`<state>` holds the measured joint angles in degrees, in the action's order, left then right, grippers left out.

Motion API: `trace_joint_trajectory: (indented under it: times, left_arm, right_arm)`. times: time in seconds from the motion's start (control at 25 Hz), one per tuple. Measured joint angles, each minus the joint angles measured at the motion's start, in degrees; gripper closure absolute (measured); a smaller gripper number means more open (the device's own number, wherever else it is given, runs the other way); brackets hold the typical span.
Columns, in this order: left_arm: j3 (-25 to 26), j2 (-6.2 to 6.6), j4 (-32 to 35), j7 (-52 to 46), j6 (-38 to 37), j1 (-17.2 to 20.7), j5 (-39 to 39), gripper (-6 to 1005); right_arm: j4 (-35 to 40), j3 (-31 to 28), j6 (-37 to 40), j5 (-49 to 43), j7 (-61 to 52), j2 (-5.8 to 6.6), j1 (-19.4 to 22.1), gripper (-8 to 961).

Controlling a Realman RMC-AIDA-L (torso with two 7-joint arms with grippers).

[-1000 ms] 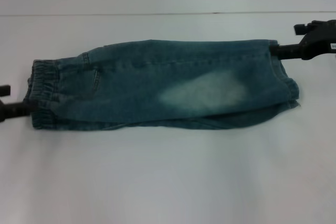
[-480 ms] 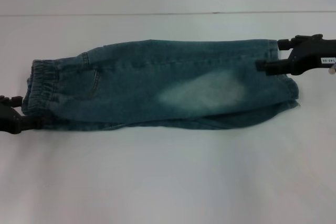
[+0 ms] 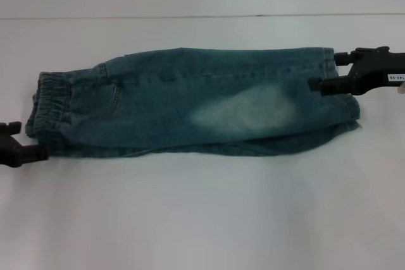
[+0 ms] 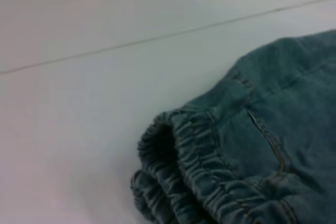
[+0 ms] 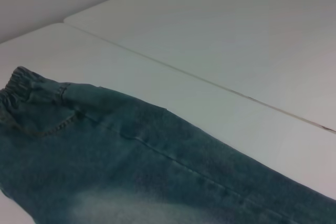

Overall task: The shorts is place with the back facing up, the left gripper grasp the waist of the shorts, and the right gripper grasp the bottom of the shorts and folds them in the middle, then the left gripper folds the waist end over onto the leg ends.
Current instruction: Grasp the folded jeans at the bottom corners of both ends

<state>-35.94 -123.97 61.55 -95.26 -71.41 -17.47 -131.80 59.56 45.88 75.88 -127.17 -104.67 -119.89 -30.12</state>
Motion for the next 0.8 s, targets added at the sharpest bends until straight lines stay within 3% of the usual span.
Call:
trace_joint_trajectory:
  times: [0.8]
  left_arm:
    - [-1.00,-0.41,-3.14,12.64,1.24,0.49,4.85,120]
  right_arm:
    - [-1.61,0.00,0.44,0.55,-0.31,-0.01,0.68,9]
